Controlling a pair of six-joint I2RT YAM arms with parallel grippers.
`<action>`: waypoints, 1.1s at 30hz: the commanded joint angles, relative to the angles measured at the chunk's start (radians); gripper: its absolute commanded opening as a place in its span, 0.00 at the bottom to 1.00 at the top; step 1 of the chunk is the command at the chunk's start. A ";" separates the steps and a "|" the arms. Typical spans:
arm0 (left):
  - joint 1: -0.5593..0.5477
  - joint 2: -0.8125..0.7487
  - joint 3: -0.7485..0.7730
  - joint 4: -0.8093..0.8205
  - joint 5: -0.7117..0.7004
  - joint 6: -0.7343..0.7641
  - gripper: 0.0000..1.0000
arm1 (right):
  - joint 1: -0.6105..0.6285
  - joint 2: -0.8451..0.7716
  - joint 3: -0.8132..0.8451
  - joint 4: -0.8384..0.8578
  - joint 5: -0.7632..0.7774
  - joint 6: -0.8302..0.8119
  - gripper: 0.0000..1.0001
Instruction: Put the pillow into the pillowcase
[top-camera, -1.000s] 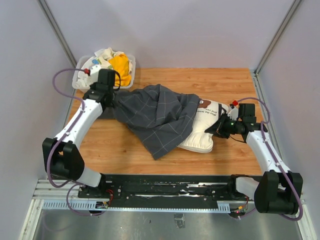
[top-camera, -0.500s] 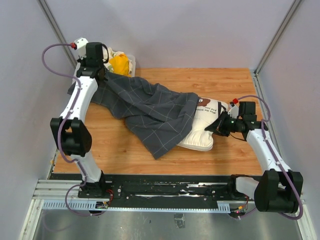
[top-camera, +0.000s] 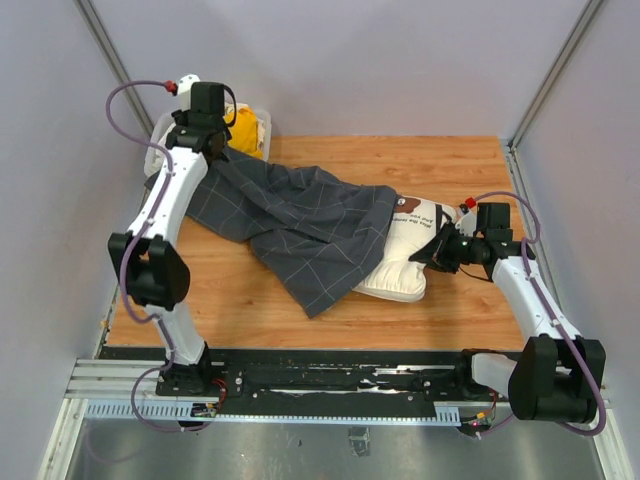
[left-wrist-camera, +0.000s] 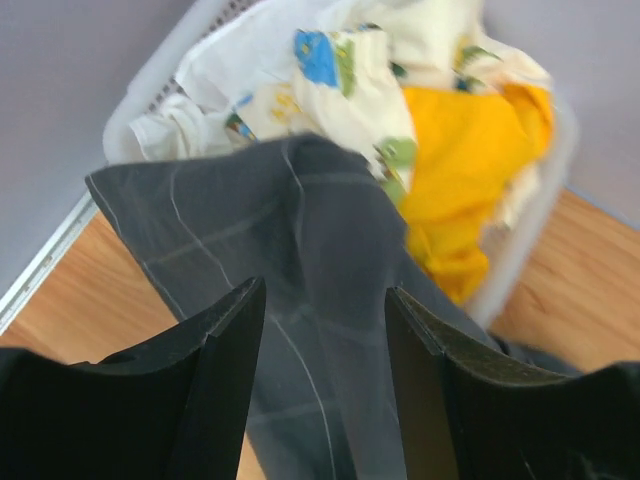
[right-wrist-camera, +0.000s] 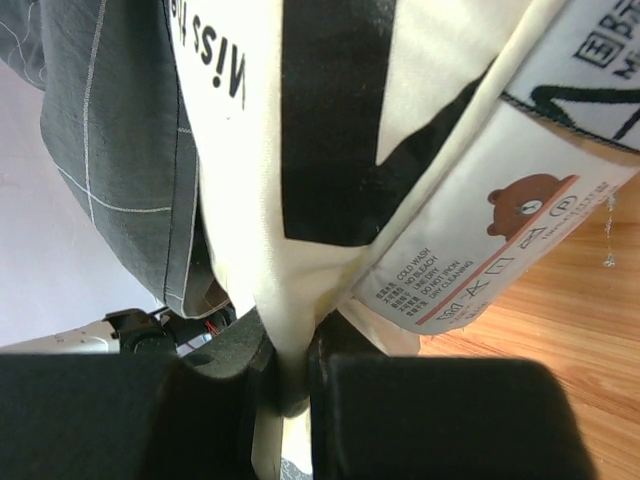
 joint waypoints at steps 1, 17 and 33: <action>-0.116 -0.224 -0.133 -0.035 0.052 0.018 0.57 | 0.003 0.004 0.023 0.068 -0.026 0.019 0.06; -0.829 -0.626 -0.925 0.170 0.087 -0.115 0.60 | 0.005 -0.016 -0.011 0.084 -0.036 0.031 0.09; -1.134 -0.429 -1.004 0.353 -0.058 -0.133 0.64 | 0.005 -0.083 -0.073 0.079 -0.043 0.050 0.10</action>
